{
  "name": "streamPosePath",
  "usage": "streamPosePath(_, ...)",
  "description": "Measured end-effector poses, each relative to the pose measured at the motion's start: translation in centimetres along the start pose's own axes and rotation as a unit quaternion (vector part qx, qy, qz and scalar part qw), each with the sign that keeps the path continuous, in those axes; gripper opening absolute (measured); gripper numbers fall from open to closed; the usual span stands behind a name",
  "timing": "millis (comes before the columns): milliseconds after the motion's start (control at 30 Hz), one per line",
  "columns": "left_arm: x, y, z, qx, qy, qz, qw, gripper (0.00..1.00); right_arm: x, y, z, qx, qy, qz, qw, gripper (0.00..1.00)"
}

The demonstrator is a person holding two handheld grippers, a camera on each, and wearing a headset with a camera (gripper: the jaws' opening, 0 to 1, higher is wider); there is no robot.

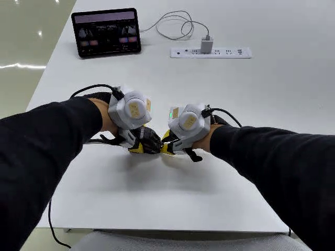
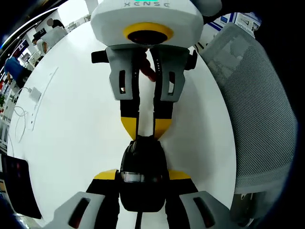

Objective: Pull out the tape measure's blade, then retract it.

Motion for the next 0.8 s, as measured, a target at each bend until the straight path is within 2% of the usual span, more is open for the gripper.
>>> streamPosePath(67,0.0,0.0,0.0,-0.001,0.003,0.0,1.0,0.33,0.0,0.1,0.1,0.001,0.003,0.002,1.0,0.09)
streamPosePath(133,0.0,0.1,0.0,-0.001,0.006,-0.003,1.0,0.33,0.0,0.3,0.1,0.004,0.032,0.016,0.9994,0.08)
streamPosePath(533,0.0,0.0,0.1,0.0,0.027,-0.007,0.9996,0.33,1.1,1.1,-0.3,-0.006,0.008,0.018,0.9998,0.06)
streamPosePath(800,0.1,0.0,0.1,-0.003,0.03,-0.007,0.9995,0.33,1.2,1.0,-0.2,-0.004,0.015,0.022,0.9996,0.09)
Point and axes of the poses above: the centre of the closed fingertips' face, and the gripper's own axes: y roughly backward along the fingers, z roughly to its left, x roughly out of its underside, the point moved 2 cm from there along y, roughly backward along the fingers, and after that the axes turned 10 degrees about -x, right-handed, at the moved point
